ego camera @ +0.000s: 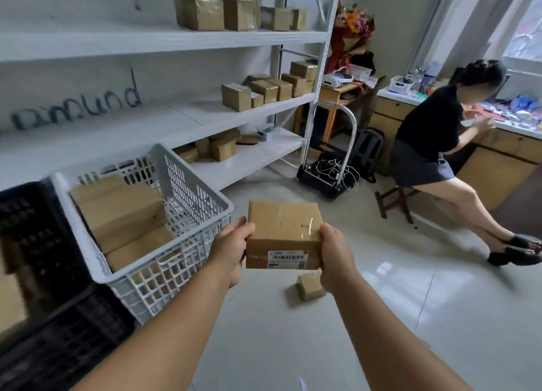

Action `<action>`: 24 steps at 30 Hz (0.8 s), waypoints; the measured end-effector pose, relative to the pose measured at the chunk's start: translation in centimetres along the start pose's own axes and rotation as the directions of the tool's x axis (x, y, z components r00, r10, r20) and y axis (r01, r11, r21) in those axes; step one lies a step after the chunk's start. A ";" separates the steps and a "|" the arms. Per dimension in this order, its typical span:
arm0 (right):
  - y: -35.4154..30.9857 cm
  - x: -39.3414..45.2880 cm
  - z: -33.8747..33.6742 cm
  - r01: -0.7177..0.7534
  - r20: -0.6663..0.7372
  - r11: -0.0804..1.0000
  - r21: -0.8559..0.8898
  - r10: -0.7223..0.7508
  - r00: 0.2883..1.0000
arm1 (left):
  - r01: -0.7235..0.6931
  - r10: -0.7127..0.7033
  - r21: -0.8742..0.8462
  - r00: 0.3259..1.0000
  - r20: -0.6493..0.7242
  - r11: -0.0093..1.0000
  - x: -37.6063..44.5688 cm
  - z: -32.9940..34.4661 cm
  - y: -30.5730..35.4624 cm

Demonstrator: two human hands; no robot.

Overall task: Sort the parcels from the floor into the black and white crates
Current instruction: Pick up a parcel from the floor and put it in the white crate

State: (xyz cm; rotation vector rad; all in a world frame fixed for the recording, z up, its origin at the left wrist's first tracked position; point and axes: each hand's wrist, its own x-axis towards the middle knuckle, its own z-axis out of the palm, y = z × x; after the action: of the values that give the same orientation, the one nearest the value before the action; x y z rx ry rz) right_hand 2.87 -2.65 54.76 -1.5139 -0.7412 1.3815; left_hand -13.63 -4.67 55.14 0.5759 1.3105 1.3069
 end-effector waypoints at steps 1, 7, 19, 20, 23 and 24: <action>-0.2 -0.2 1.0 0.006 0.013 1.000 -0.020 -0.005 1.000 | -0.017 0.017 0.009 1.000 0.005 1.000 -0.1 -0.9 0.7; -0.7 -0.6 8.2 0.052 0.132 0.997 -0.054 -0.045 0.990 | -0.087 0.084 -0.025 0.992 -0.094 0.996 0.8 -6.9 4.1; -0.2 3.2 23.2 0.080 0.398 0.985 -0.153 -0.012 0.917 | -0.173 0.183 0.065 0.867 -0.464 0.983 6.7 -16.4 7.6; 0.1 4.0 24.5 0.095 0.414 0.977 -0.193 -0.007 0.910 | -0.165 0.189 0.092 0.852 -0.489 0.982 7.5 -17.1 7.7; 0.9 6.5 27.9 0.089 0.455 0.959 -0.269 0.045 0.889 | -0.082 0.176 0.185 0.794 -0.581 0.979 10.1 -19.1 8.0; 1.1 7.3 28.8 0.071 0.479 0.954 -0.293 0.082 0.874 | -0.027 0.164 0.229 0.778 -0.606 0.973 11.2 -20.0 7.7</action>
State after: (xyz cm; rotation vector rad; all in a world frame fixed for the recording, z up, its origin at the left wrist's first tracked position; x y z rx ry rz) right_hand -23.94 10.09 52.48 -1.3975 -1.3144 1.7436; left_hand -37.09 0.64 52.88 0.3565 2.0090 1.5241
